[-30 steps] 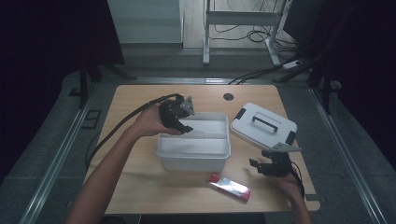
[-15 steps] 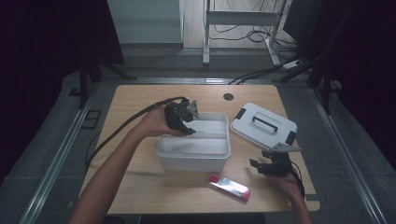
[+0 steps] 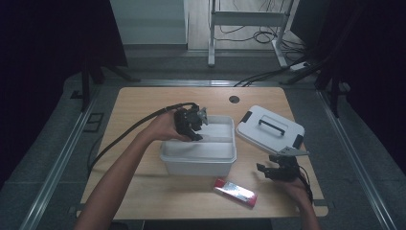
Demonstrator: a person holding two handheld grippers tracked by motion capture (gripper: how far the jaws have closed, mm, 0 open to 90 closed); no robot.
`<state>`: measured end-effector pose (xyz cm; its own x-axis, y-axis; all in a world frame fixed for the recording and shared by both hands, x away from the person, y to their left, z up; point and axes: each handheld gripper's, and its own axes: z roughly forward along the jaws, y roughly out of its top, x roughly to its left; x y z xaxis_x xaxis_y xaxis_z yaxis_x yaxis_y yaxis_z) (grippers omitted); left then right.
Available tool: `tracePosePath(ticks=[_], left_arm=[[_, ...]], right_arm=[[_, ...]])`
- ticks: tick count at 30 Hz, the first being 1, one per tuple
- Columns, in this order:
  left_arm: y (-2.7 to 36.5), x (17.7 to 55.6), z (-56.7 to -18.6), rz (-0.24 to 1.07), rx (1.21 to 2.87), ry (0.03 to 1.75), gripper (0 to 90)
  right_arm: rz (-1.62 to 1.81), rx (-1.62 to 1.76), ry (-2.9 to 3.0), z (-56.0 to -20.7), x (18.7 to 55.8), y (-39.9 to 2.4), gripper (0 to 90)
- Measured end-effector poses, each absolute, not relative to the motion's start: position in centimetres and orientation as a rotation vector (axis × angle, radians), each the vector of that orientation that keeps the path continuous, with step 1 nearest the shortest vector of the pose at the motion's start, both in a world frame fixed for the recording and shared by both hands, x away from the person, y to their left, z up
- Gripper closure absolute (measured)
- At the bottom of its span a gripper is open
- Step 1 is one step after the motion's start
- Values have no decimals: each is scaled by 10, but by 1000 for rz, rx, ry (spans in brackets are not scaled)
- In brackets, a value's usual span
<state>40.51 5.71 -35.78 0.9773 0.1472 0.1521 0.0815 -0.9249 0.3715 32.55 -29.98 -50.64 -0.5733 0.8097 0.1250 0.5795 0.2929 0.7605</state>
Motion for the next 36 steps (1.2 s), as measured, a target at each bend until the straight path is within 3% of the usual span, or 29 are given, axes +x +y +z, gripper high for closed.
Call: tracePosePath(ticks=[16, 36], left_arm=[[54, 410, -363, 186, 2800, 144, 716], [45, 411, -361, 177, 2854, 88, 755]], right_arm=[[1152, 1267, 2280, -507, 326, -301, 276], [1146, 1270, 2278, -507, 326, -302, 276]])
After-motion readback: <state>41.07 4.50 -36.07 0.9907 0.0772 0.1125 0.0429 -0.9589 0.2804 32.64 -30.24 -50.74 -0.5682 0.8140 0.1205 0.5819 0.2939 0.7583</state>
